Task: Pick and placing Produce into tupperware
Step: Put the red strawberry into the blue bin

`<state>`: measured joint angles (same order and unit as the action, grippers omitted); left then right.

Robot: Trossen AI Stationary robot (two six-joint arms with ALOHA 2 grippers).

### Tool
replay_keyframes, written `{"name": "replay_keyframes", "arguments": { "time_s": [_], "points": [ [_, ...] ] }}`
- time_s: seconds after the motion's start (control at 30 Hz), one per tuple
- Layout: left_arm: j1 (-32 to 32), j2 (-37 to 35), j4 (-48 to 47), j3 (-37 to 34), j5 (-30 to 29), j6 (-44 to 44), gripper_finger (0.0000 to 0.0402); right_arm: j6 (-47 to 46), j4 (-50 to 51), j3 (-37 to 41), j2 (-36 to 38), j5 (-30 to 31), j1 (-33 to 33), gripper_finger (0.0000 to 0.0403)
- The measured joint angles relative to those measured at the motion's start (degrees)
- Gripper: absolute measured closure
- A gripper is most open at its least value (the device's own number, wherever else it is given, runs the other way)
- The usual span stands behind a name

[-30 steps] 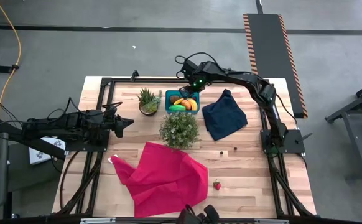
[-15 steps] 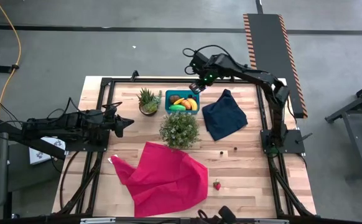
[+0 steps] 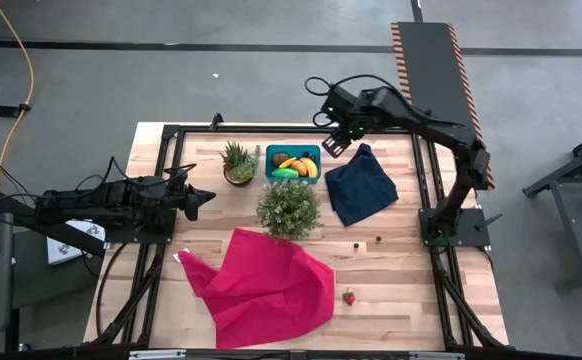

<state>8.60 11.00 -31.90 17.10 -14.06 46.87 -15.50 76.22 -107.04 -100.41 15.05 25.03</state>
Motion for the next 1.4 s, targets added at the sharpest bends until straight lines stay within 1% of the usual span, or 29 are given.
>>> {"name": "replay_keyframes", "arguments": {
  "time_s": [0.27,0.37,0.47,0.6,0.77,0.9,1.0,1.17,1.3,1.4],
  "points": [
    [0.0,0.0,0.0,0.0,0.0,0.0,0.0401,-1.2,4.2,0.1,7.5,0.0,-5.2,0.0247],
    [0.0,0.0,0.0,0.0,0.0,0.0,0.0401,-1.7,3.7,2.0,10.8,0.2,-8.0,0.0247],
    [0.0,0.0,0.0,0.0,0.1,0.0,0.0401,-4.1,1.3,7.8,15.4,1.1,-10.7,0.0247],
    [0.0,0.0,0.1,0.0,0.1,0.0,0.0401,-10.4,-3.8,19.2,23.0,1.0,-14.4,0.0247],
    [0.0,0.0,0.1,0.0,0.1,0.0,0.0401,-19.8,-11.2,32.2,32.1,-3.5,-19.9,0.0247],
    [0.0,0.0,0.0,0.0,0.1,0.0,0.0401,-25.6,-14.8,39.0,37.3,-5.0,-24.6,0.0247],
    [0.0,0.0,0.0,0.0,0.0,0.0,0.0401,-28.1,-15.4,42.1,39.5,-5.7,-27.9,0.0247],
    [0.0,0.0,0.0,0.0,-0.1,-0.1,0.0401,-28.0,-17.8,46.0,40.6,-9.8,-33.4,0.0247],
    [0.0,0.0,0.0,0.0,-0.1,-0.1,0.0401,-28.2,-22.7,49.6,40.5,-13.8,-38.4,0.0247],
    [0.0,0.0,0.0,0.0,-0.1,0.0,0.0401,-31.1,-26.4,52.3,40.4,-15.2,-41.8,0.0247]
  ]
}}
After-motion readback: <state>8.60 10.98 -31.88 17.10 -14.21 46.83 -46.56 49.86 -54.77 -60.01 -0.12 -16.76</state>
